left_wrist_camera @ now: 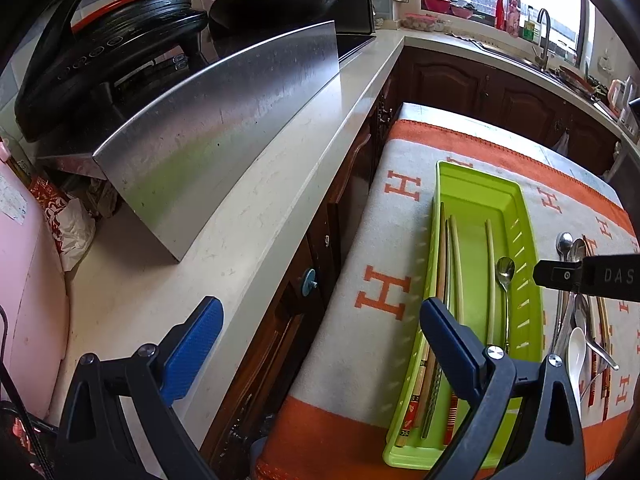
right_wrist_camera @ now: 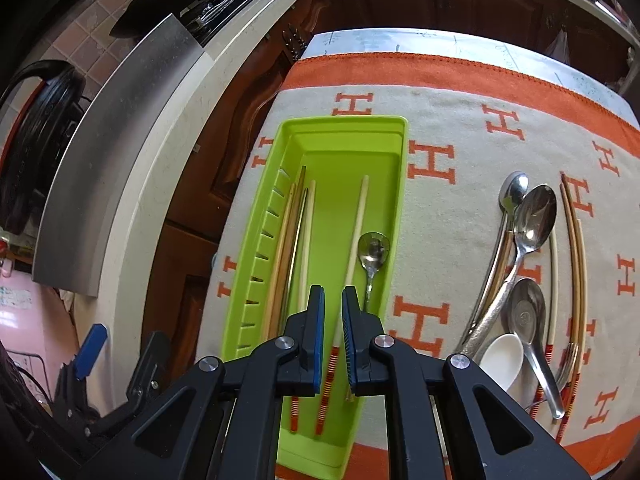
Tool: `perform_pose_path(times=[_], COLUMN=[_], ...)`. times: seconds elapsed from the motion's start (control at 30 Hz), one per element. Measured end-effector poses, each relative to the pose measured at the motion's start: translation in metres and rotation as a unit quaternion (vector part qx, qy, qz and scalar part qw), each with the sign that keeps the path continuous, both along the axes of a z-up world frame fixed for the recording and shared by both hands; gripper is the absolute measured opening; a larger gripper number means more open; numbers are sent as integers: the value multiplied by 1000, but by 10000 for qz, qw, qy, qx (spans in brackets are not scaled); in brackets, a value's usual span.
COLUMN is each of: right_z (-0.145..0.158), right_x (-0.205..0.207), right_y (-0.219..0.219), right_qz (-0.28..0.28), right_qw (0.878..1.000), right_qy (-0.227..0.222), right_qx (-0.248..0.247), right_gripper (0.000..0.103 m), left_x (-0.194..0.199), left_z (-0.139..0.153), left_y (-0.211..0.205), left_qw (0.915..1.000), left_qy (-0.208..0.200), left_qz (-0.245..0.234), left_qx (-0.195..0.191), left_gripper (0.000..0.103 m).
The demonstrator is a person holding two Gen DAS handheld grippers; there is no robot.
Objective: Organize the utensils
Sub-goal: 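Carry the red-white striped chopstick into the green tray and open the right tool, then move both tools back over the utensil pile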
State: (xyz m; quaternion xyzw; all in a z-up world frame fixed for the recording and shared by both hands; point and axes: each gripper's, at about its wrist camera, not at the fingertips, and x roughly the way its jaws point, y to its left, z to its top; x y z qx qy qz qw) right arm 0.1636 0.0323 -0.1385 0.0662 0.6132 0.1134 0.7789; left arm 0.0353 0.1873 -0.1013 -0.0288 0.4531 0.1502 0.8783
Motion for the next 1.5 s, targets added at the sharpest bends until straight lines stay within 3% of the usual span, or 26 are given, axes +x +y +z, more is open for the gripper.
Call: perform_pose_path(times=[0.3, 0.8, 1.5], right_z=[3, 36, 30], right_x=[-18, -60, -100], right_y=[-19, -69, -199], right_qz=[50, 3, -819], right_qw=[9996, 9955, 9916], right_qy=[-177, -829, -977], right_qx=[-217, -466, -203], right_gripper=[10, 12, 16], left_x=[1, 0, -5], left_z=[-4, 1, 10], left_y=[-10, -53, -158], left_qw=[9999, 9984, 9916], left_qy=[62, 135, 241], left_qz=[-125, -503, -1251], left_qx=[21, 202, 209], left_gripper=[98, 98, 98])
